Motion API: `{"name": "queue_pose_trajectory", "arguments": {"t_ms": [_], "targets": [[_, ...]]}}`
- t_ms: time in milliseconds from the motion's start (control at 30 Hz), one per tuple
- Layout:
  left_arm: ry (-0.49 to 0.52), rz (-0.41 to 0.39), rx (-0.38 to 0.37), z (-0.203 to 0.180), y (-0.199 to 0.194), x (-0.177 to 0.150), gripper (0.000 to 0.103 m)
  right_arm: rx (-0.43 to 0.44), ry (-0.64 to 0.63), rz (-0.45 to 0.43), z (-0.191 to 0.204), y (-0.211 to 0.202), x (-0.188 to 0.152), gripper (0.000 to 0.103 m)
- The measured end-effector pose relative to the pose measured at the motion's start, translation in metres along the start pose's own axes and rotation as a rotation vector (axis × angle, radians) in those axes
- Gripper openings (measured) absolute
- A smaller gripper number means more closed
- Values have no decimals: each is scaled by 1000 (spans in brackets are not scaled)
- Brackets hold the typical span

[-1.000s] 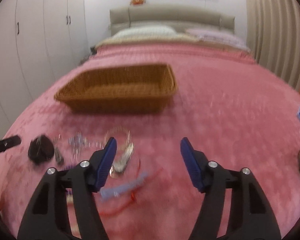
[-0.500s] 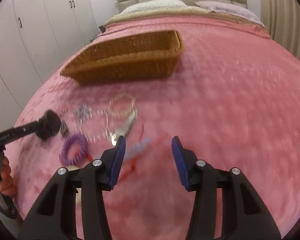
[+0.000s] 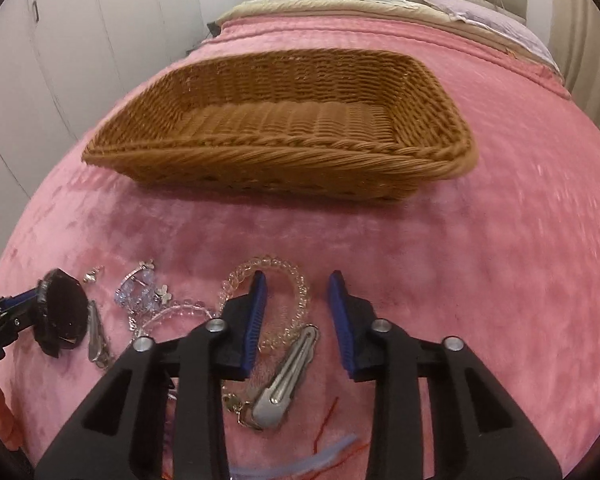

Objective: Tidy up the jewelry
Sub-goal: 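Grasp the black watch with the left tool while the right tool grasps the clear bead bracelet, then carry the watch with the left tool into the basket while the right tool drops the bracelet there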

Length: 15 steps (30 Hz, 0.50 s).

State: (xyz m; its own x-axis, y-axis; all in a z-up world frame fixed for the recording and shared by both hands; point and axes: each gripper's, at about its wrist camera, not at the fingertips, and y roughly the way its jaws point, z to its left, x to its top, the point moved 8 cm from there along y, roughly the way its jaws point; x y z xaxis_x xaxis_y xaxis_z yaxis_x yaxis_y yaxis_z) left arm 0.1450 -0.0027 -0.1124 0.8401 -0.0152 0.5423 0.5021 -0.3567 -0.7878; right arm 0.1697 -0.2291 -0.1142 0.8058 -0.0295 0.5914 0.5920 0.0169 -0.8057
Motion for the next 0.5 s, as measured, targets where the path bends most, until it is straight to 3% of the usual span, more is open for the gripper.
{"name": "queue_pose_trajectory", "arguments": {"t_ms": [100,167,267,500], "targets": [[14,-2,22,-1,1,-1,35,0,-26,-6,7,2,0,10],[10,8,11,-2,4,-1,17,2,-39,-15,9,1,0,9],[35,-4,39,-5,5,-1,9,39,-36,-48,11,-6,0,8],[47,-108,-3,-15,-14,6,6,136,-10,-174,13,-46,6,8]]}}
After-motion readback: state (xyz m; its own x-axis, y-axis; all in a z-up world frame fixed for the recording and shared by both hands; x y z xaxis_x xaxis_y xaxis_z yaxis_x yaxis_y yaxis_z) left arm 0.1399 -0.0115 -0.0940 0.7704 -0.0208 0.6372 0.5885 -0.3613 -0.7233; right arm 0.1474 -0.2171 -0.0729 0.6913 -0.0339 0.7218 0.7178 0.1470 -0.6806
